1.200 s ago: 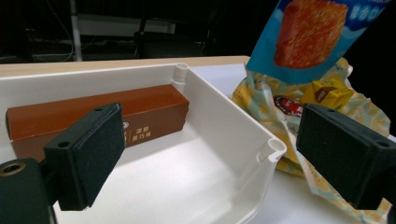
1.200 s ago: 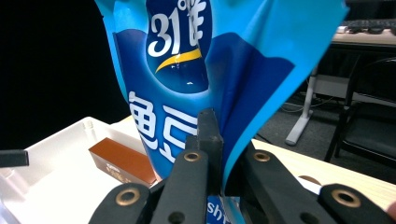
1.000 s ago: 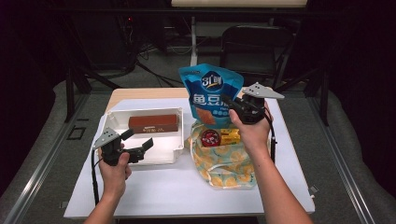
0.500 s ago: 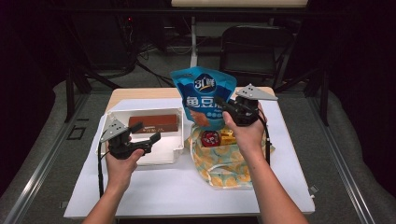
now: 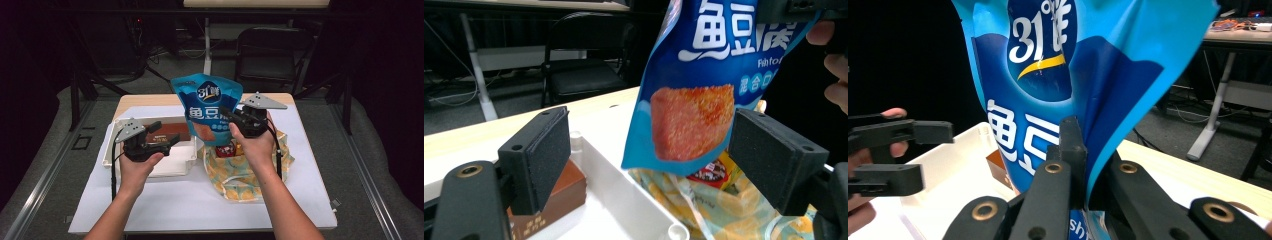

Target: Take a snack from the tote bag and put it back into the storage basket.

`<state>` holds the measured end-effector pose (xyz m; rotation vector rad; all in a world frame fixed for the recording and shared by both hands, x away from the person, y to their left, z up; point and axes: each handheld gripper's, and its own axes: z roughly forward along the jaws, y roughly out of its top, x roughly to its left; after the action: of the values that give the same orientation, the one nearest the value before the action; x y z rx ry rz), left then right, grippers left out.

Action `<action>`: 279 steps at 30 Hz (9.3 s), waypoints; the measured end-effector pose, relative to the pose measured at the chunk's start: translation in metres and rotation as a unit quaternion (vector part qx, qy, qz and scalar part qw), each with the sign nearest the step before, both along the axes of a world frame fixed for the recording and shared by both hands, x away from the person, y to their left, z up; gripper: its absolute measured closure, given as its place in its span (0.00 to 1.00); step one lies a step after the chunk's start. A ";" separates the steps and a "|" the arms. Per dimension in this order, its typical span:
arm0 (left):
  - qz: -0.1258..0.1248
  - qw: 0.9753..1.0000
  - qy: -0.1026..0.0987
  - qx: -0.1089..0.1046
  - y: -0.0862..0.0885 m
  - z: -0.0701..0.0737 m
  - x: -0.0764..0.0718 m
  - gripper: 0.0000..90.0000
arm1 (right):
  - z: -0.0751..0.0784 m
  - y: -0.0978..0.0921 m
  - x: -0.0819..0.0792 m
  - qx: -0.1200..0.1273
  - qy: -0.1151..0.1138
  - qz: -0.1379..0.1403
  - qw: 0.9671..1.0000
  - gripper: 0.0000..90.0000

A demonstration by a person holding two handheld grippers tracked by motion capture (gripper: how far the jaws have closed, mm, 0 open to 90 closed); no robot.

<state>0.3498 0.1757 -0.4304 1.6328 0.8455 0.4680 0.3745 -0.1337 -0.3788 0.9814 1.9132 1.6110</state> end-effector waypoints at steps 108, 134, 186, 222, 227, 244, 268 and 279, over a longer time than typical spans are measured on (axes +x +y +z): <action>0.097 0.988 0.009 -0.123 0.120 -0.017 0.034 1.00 | -0.090 -0.050 -0.049 -0.017 0.050 -0.042 0.998 0.42; 0.118 0.985 0.035 -0.118 0.147 -0.048 0.048 1.00 | -0.108 -0.061 -0.049 -0.018 0.068 -0.067 0.995 0.44; 0.176 0.983 0.049 -0.010 0.091 -0.065 -0.045 0.14 | -0.143 -0.070 -0.053 -0.016 0.100 -0.135 0.986 0.97; 0.127 0.990 0.062 0.007 0.057 -0.074 -0.042 0.13 | -0.136 -0.025 -0.015 -0.009 0.126 -0.237 0.963 0.08; 0.125 0.990 0.064 0.005 0.056 -0.076 -0.041 0.13 | -0.144 -0.018 -0.006 -0.016 0.132 -0.257 0.957 0.08; 0.111 0.992 0.067 0.014 0.045 -0.079 -0.050 0.13 | -0.146 -0.023 -0.005 -0.044 0.107 -0.261 0.958 0.28; 0.022 0.998 0.048 0.023 -0.019 -0.075 -0.046 0.17 | -0.093 -0.054 -0.032 -0.004 0.073 -0.170 0.983 0.31; -0.025 0.998 0.051 0.022 -0.042 -0.078 -0.046 0.15 | -0.082 -0.054 -0.037 -0.003 0.073 -0.139 0.988 0.32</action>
<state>0.3042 0.1342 -0.5089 1.7274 0.8726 0.3724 0.3374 -0.1878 -0.4603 1.3297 1.7762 1.4056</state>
